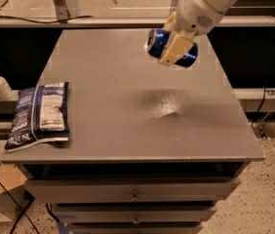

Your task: Place pepsi can upright

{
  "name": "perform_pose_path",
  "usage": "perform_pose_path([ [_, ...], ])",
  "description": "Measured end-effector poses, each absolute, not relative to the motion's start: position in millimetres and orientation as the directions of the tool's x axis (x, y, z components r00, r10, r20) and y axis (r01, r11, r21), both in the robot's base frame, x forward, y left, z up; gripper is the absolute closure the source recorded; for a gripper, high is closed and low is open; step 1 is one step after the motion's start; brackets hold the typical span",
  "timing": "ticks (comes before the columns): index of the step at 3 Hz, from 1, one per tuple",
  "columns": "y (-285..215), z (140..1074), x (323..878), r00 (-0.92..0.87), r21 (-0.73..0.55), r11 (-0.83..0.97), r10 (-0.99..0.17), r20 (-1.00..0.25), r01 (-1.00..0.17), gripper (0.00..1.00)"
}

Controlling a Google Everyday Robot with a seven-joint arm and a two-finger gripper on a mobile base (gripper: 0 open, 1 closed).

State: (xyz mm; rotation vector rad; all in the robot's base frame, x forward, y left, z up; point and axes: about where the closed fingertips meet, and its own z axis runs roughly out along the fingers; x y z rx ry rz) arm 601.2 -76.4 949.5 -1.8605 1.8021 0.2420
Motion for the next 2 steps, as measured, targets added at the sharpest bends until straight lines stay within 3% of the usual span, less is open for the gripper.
perform_pose_path([
  [2, -85.1, 968.2, 590.5, 0.108, -0.233, 0.119, -0.630, -0.769, -0.965, 1.00],
])
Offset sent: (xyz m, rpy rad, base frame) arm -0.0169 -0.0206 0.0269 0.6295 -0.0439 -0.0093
